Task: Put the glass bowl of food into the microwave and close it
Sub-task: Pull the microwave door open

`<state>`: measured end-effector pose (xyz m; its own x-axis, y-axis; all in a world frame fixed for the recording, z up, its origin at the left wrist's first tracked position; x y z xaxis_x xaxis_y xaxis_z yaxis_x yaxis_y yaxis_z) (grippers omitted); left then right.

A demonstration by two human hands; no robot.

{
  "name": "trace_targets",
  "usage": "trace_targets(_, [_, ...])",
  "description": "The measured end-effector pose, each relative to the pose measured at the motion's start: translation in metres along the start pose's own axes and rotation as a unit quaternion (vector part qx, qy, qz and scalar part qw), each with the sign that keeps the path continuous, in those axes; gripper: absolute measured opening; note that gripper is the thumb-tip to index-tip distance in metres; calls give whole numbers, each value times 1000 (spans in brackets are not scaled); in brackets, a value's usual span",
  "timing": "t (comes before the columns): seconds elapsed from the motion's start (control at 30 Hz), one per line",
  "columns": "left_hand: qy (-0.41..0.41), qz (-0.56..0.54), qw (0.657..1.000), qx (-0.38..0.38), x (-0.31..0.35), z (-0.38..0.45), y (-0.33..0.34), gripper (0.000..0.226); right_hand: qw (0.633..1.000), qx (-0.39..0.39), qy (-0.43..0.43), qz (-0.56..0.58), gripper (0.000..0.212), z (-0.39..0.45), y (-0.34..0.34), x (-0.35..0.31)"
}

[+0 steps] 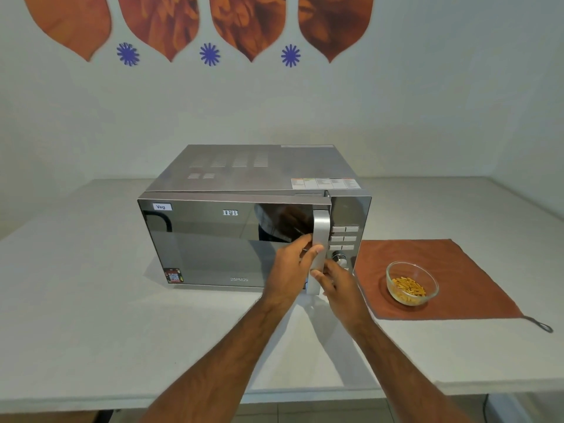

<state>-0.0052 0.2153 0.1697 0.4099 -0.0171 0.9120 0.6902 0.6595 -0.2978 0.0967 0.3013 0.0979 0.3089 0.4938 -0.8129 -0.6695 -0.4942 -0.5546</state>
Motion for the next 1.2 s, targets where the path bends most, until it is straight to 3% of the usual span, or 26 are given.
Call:
trace_targets(0.17, [-12,2,1000,3,-1,-11,-3,42,1000,-6,-4,-12,33,-13,3,-7])
trace_targets(0.27, [-25,-8,1000,15,-3,-21,-4,44,1000,-1,-8,-20,31,-28,3,-1])
trace_targets(0.37, [-24,-11,999,25,-2,-31,-6,43,994,49,-11,-98,24,-42,-4,18])
trace_targets(0.47, [-31,-19,999,34,-2,-43,-9,43,984,52,15,-168,28,-52,-2,37])
trace_targets(0.7, [-38,-20,999,25,-1,-70,-20,27,931,-112,-6,-349,63,-59,37,70])
trace_targets(0.9, [-48,-41,998,5,-4,-93,-31,45,886,-140,-30,-440,105,-64,50,85])
trace_targets(1.07, [-67,-58,996,15,-5,-116,-43,60,885,-143,-22,-442,74,-66,52,85])
trace_targets(1.2, [-60,-64,996,34,3,-138,-46,58,881,-141,-29,-450,72,-66,52,85])
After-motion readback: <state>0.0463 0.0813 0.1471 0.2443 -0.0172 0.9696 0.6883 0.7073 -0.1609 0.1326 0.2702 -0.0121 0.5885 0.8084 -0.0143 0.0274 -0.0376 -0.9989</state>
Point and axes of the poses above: each hand's wrist, its own z-axis towards the middle knuckle, its own y-axis out of the palm, x = y × z, the point moved 10 cm from there along z, towards the middle knuckle, and after that the axes turned 8 degrees about -z, right-handed, at the moved point
